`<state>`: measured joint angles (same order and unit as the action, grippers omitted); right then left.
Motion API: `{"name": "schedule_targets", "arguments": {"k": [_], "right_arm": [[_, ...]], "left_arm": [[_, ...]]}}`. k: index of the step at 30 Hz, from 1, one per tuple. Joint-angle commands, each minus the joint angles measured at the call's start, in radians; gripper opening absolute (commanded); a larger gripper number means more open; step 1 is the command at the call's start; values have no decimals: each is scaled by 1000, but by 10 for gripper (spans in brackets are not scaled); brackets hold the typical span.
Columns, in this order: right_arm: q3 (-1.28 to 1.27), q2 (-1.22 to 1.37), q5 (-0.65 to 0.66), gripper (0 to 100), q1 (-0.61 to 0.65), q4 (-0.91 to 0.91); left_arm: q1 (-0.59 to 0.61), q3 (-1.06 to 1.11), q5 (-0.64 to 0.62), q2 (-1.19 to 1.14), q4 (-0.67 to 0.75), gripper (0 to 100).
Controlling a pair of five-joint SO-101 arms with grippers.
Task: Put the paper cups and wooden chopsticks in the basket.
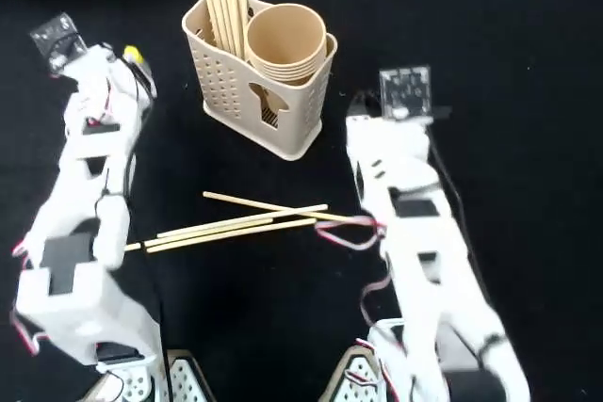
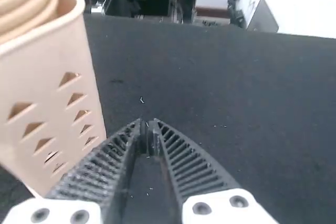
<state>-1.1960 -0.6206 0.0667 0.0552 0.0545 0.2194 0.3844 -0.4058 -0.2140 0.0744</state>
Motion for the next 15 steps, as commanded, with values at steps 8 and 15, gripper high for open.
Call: {"name": "schedule_targets", "arguments": {"k": [8,15], "right_arm": [[-295,-375,2,41,-5,5],[-335,-386,-2,42,2,8]], "left_arm": [[-87,-682,-17,-431,-236,102],[-168,-960,-14,-615,-470,102]]}}
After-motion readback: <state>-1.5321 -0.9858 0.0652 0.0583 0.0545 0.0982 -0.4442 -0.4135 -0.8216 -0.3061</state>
